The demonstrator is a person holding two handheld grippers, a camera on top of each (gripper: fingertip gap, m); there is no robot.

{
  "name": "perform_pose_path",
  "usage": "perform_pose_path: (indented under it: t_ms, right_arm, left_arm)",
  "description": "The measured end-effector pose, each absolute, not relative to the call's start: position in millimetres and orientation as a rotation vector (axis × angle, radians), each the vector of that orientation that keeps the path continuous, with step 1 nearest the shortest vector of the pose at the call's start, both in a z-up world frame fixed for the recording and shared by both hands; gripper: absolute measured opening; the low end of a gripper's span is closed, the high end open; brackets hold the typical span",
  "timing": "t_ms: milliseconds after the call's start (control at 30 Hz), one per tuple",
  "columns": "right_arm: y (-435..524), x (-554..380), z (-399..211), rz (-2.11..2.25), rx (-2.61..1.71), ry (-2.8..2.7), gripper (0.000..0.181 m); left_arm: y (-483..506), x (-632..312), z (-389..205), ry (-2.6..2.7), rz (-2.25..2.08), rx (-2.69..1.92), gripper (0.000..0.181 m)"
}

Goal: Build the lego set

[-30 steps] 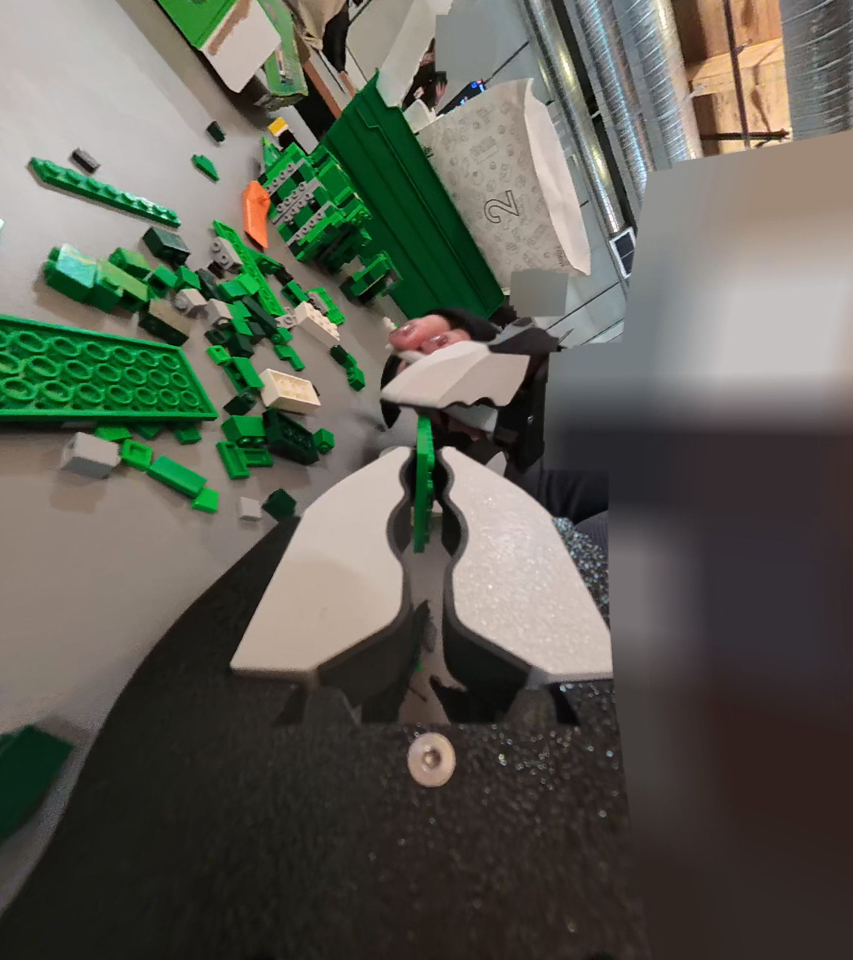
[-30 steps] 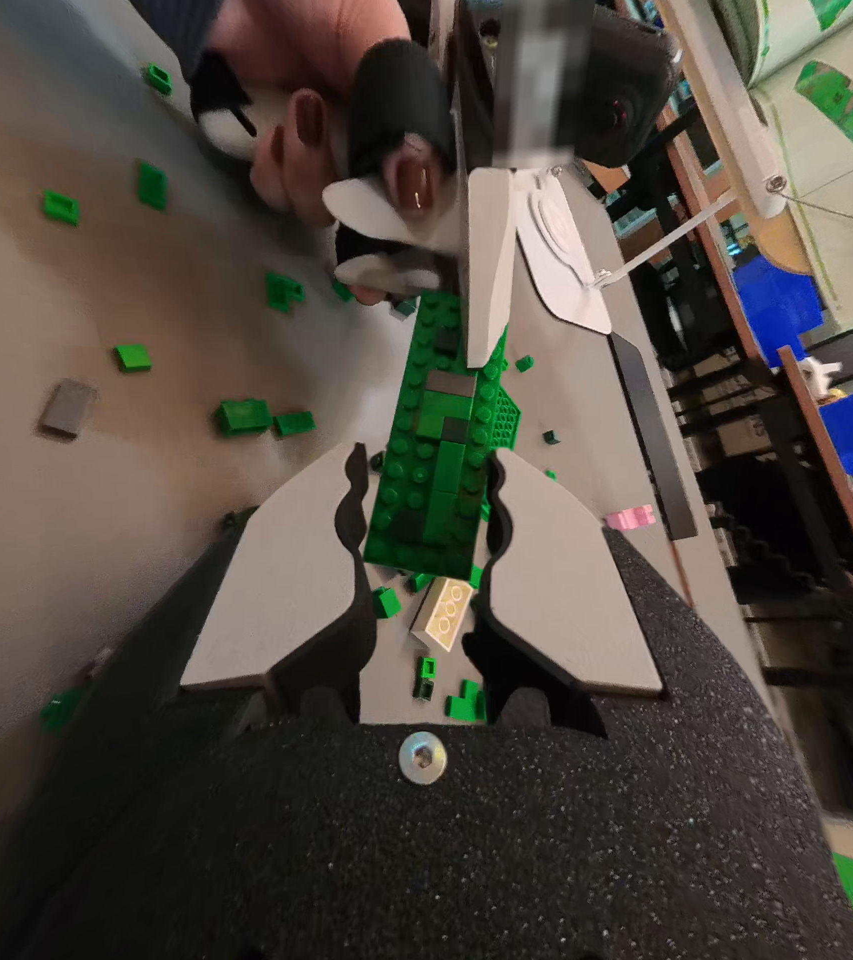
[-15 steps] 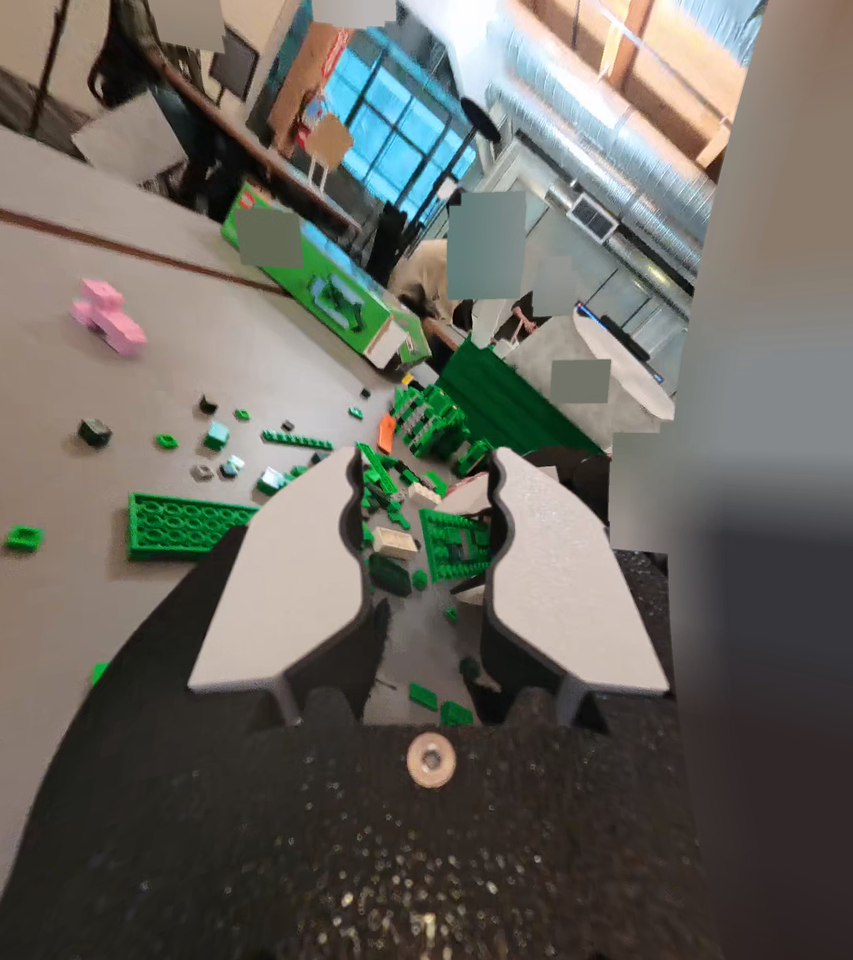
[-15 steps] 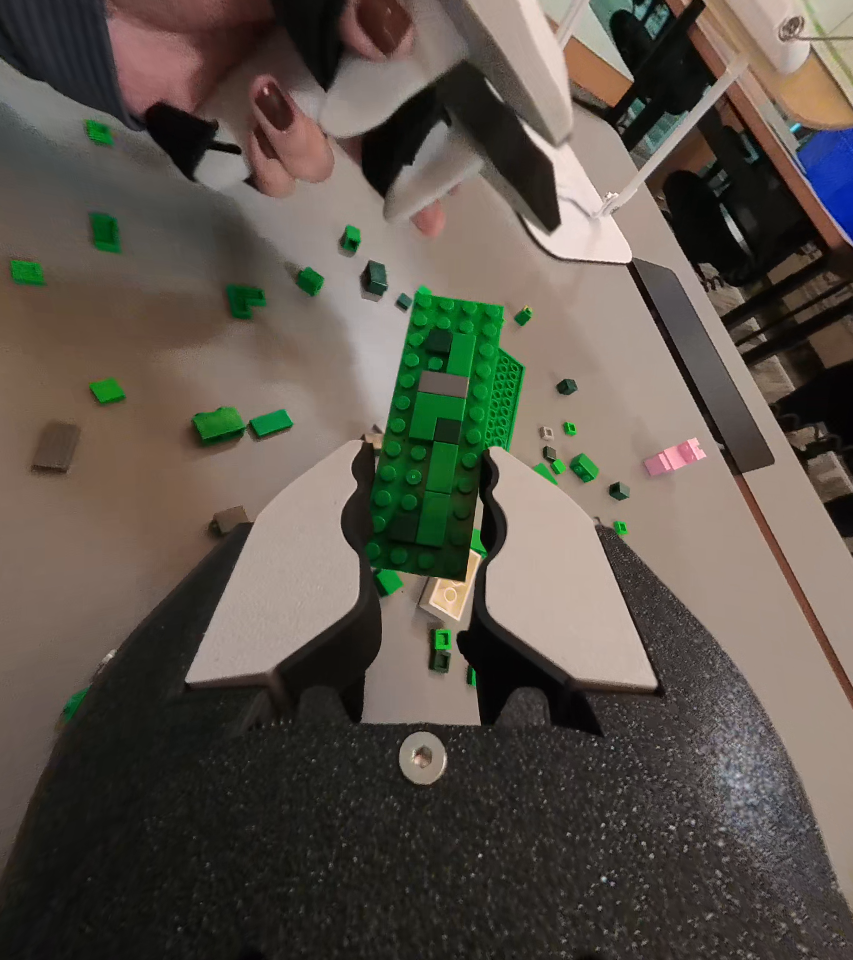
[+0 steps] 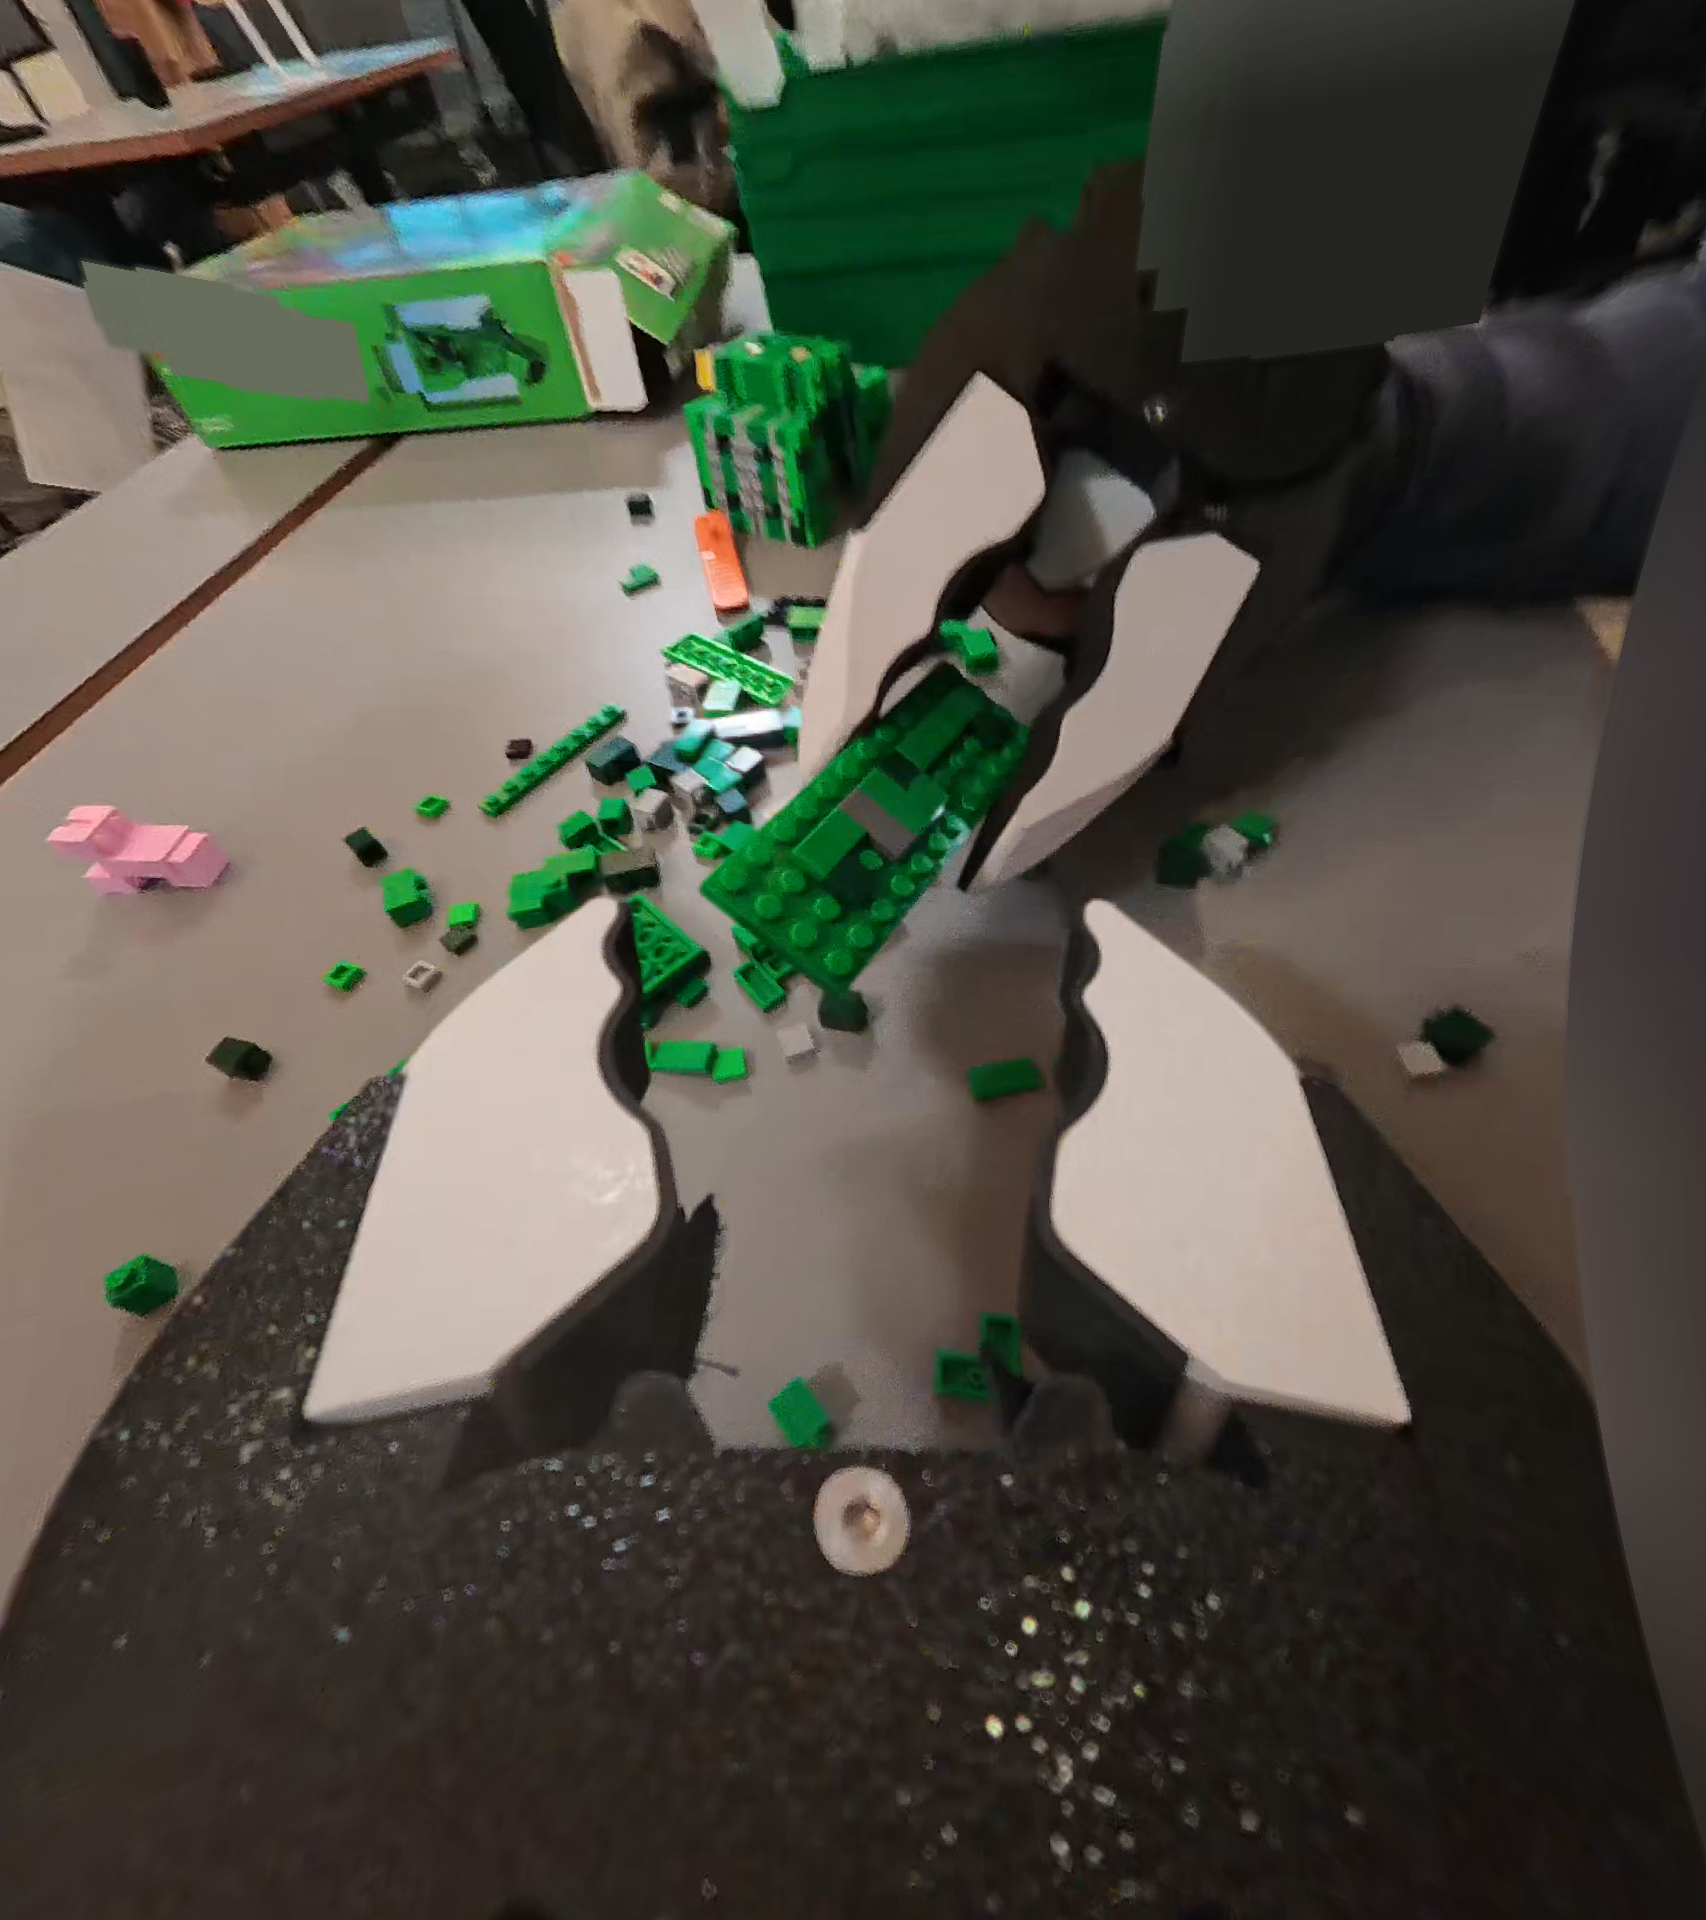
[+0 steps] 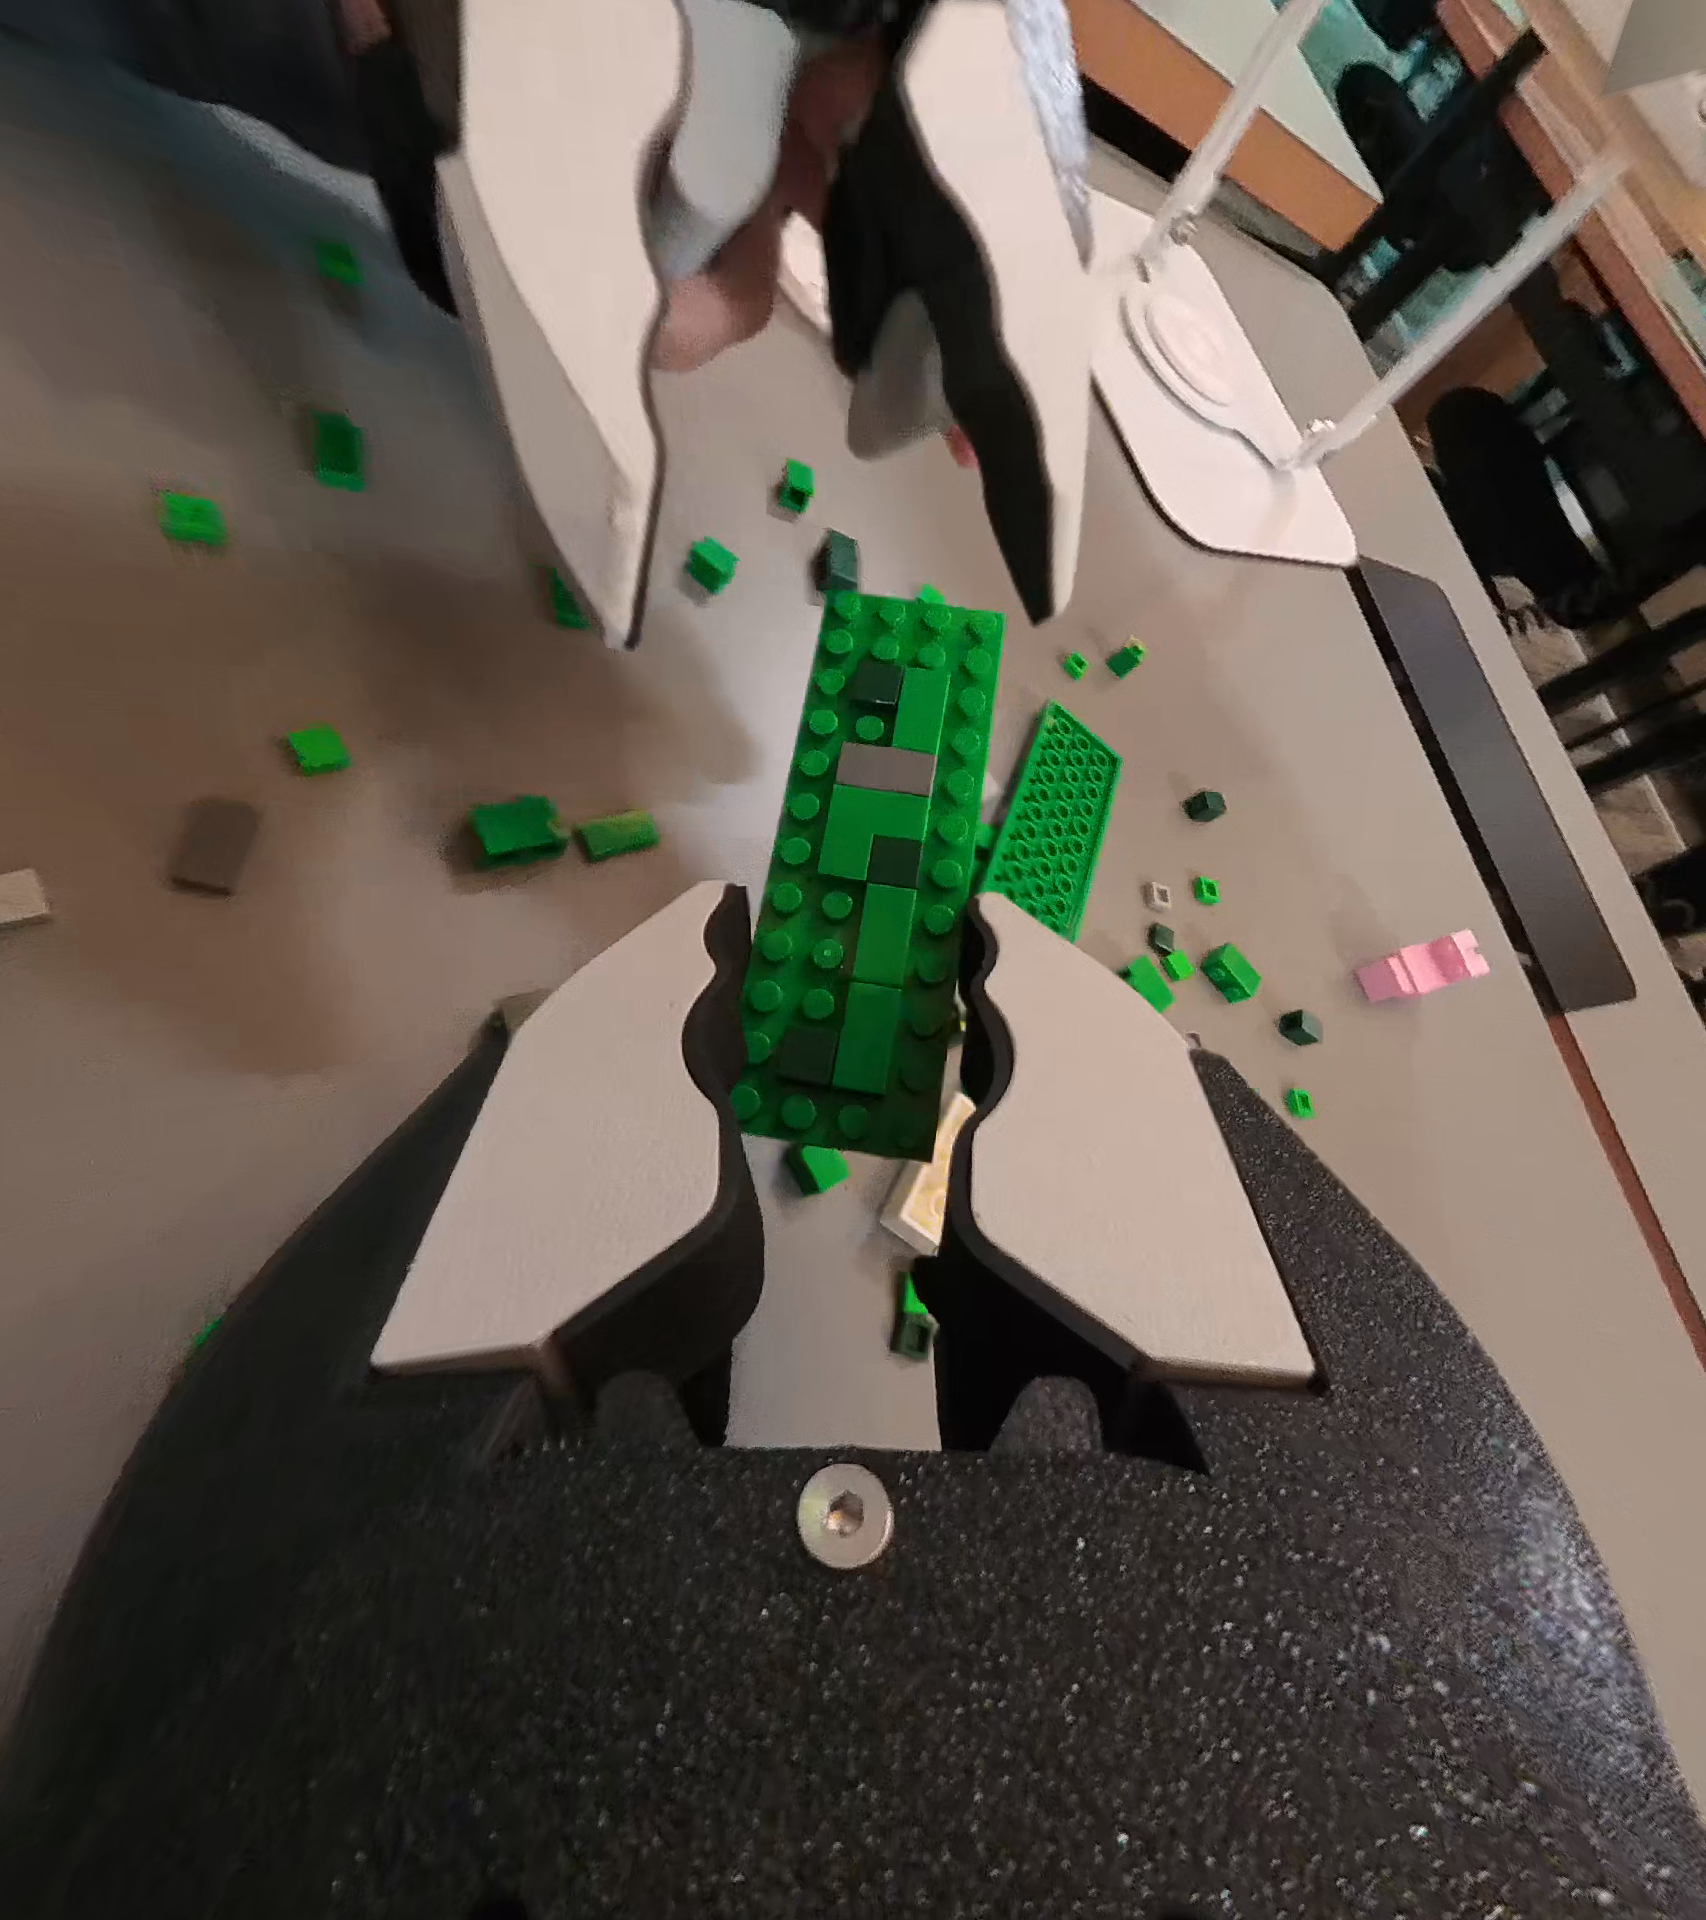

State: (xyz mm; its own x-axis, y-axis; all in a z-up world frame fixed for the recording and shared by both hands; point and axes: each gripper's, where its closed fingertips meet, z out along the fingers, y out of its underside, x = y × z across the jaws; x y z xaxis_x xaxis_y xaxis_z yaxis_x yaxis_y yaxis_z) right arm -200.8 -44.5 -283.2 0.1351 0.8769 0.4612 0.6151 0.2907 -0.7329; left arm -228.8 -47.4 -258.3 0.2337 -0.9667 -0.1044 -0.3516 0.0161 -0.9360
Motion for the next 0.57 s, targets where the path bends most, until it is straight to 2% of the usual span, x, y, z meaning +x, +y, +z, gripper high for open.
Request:
perform_pose_path:
  t_ms: [133, 267, 567]
  right_arm:
    - [-57.3, -205.2, -287.2, 0.358, -1.36, -1.652, 0.038]
    - [-66.9, -207.4, -298.6, 0.377, -1.362, -1.733, 0.038]
    - [-86.0, -214.0, -302.6, 0.527, -1.38, -1.788, 0.038]
  left_arm:
    - [-60.5, -222.0, -271.1, 1.423, -0.762, -1.53, 0.067]
    - [-67.9, -220.7, -284.0, 1.527, -0.716, -1.554, 0.044]
    - [-89.1, -226.6, -301.7, 1.68, -0.827, -1.647, 0.034]
